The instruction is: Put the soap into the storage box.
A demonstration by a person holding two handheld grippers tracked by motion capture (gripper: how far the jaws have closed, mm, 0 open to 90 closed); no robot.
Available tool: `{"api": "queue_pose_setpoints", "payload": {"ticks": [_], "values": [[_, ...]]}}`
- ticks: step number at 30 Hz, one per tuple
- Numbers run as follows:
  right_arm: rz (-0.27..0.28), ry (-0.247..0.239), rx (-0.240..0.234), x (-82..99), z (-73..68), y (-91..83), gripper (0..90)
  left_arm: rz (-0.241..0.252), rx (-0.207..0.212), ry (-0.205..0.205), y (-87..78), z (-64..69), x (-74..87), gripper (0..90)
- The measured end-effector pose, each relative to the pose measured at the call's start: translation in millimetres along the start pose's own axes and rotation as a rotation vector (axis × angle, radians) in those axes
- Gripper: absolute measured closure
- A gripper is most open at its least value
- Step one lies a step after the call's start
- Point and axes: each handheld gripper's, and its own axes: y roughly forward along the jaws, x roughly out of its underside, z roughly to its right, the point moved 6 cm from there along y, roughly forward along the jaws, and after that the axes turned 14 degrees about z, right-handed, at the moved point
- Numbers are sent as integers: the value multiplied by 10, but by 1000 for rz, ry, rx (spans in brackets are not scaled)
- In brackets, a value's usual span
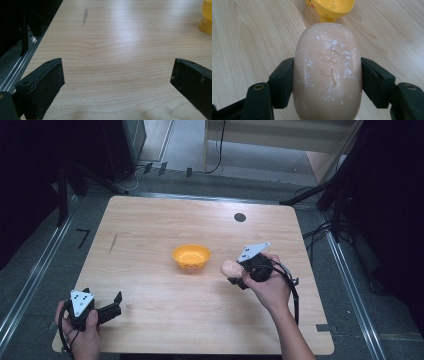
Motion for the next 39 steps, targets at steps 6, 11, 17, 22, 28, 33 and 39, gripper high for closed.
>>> {"api": "queue_pose_setpoints", "payload": {"ticks": [6,11,17,22,28,33,39], "values": [[-7,-43,-9,-79,35,48,335,3,1,-2,3,-2,0,0],[-24,-70,-24,-127,57,96,335,1,-1,-3,3,-3,0,0],[-27,-99,-38,-191,77,159,335,0,3,-5,3,-4,1,0],[-31,-129,-64,-243,95,220,335,-1,3,-10,4,-7,1,0],[-36,-153,-87,-309,93,293,335,0,6,-10,7,-4,0,0],[-45,-193,-117,-359,102,361,335,2,6,-14,6,-6,-1,0],[-43,-211,-138,-403,157,445,336,3,6,-15,9,-7,-1,0]]}}
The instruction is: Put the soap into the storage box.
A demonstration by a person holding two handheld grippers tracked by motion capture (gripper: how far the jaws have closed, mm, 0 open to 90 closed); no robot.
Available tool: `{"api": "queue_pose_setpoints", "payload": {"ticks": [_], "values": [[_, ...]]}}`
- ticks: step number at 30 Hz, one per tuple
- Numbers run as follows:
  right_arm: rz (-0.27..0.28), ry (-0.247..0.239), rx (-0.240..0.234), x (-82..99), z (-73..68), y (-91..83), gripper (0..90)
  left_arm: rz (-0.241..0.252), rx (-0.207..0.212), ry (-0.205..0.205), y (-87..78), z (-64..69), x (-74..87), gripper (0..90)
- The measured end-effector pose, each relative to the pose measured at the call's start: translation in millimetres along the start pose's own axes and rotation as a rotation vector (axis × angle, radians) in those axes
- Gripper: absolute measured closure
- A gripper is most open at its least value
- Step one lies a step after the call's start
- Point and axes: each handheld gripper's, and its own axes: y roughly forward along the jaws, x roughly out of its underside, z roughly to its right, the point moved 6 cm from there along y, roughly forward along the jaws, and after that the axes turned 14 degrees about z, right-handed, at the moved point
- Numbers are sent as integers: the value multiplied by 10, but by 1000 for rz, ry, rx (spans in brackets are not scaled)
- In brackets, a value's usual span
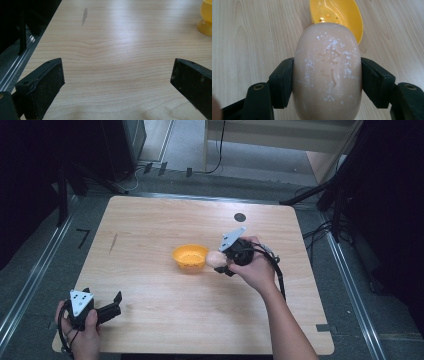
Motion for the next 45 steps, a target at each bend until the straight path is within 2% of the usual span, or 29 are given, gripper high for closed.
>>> {"api": "queue_pose_setpoints", "payload": {"ticks": [12,18,28,31,34,39,45], "values": [[29,-46,-75,-168,76,146,335,-2,4,-4,0,-6,0,0],[2,-68,-106,-206,116,258,335,-4,6,-9,-3,-12,0,0],[15,-33,-109,-220,157,336,335,1,7,-16,1,-12,-1,0],[21,-48,-114,-241,165,337,335,-4,7,-11,0,-11,-1,0],[5,-74,-121,-274,175,350,335,-4,7,-11,-1,-11,-1,0],[18,-75,-132,-361,193,376,335,-3,8,-14,1,-11,0,0],[-5,-81,-143,-408,206,426,335,2,8,-18,2,-12,-2,0]]}}
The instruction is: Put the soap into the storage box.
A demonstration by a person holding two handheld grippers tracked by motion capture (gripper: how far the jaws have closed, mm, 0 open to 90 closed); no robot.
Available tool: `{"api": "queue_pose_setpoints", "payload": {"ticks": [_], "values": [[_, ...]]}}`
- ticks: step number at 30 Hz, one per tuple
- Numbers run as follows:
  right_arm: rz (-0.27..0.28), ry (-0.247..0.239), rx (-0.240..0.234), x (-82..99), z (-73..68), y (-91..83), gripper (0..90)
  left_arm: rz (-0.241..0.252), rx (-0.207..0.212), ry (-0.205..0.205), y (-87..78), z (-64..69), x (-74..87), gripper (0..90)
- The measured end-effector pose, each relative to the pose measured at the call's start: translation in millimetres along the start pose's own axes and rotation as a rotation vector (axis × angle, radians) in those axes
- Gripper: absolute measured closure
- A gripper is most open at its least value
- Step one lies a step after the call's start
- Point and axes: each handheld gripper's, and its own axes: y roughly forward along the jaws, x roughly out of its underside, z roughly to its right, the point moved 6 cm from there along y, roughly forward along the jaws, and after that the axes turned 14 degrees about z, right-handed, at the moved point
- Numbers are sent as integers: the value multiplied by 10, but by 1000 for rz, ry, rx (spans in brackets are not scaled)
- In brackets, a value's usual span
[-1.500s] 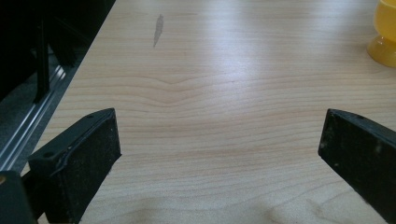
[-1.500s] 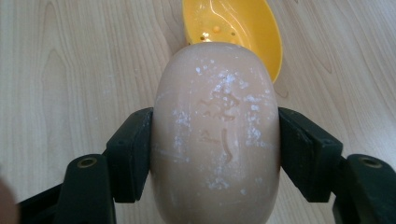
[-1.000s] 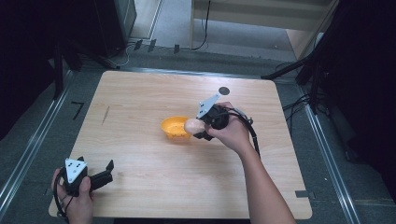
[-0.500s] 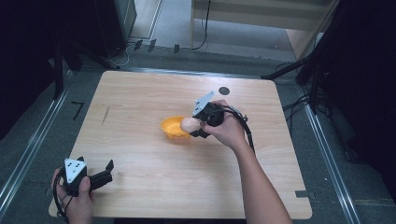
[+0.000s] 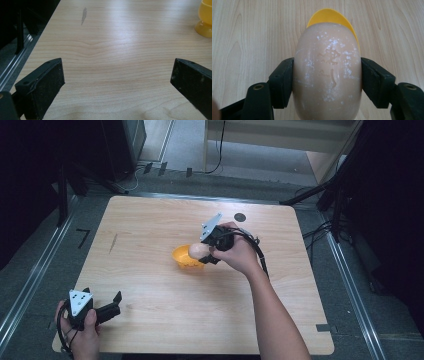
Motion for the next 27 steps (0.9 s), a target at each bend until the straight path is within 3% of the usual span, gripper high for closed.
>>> {"api": "queue_pose_setpoints", "payload": {"ticks": [16,27], "values": [[10,5,-41,-8,64,214,334,-2,5,-2,-1,-5,0,0],[-5,-35,-85,-131,89,336,334,3,3,-11,-4,-7,-1,0]]}}
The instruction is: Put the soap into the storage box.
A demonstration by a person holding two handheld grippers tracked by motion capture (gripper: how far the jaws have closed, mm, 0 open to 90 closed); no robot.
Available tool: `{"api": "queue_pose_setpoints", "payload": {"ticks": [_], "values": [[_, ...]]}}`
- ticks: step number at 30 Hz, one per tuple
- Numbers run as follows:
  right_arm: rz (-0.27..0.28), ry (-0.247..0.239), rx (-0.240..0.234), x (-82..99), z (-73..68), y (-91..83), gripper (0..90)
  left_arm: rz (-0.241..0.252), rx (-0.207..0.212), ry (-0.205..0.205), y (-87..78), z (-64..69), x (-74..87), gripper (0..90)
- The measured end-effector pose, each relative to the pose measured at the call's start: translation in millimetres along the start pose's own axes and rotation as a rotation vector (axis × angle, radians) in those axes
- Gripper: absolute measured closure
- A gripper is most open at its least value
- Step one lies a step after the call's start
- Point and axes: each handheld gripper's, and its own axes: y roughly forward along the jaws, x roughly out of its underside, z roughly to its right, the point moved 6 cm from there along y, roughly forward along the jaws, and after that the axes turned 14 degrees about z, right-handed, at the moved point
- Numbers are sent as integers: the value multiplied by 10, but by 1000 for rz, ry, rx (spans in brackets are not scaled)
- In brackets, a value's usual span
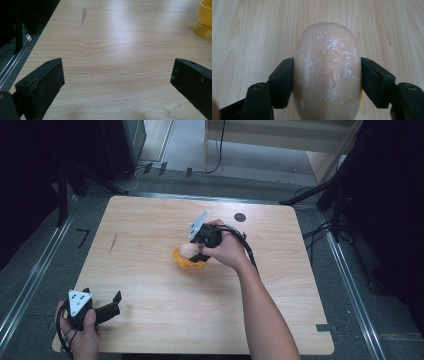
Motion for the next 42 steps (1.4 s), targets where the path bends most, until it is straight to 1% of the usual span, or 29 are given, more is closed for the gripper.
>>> {"api": "queue_pose_setpoints", "payload": {"ticks": [8,15,19,23,27,33,34,36,39,41,42], "values": [[-4,2,-14,-16,26,83,334,3,4,-6,-3,-1,-2,0],[-22,-4,-27,-1,39,150,334,2,7,-8,-7,-7,-2,0],[-37,-8,-31,9,52,155,334,4,6,-13,-7,-9,-3,0],[-41,0,-34,31,64,154,333,4,6,-13,-6,-8,-2,0],[-49,9,-42,62,75,162,333,7,6,-23,-5,-15,-4,0],[-52,22,-44,79,88,166,332,7,7,-22,-6,-14,-4,0],[-55,30,-44,87,86,165,332,7,7,-24,-7,-15,-4,0],[-59,25,-40,102,100,165,337,6,8,-25,-7,-16,-4,0],[-6,45,-40,61,112,125,344,8,8,-26,-6,-17,-4,0],[4,51,-24,41,125,94,344,8,8,-26,-6,-17,-4,0],[4,55,-26,42,120,90,343,7,8,-27,-6,-18,-4,0]]}}
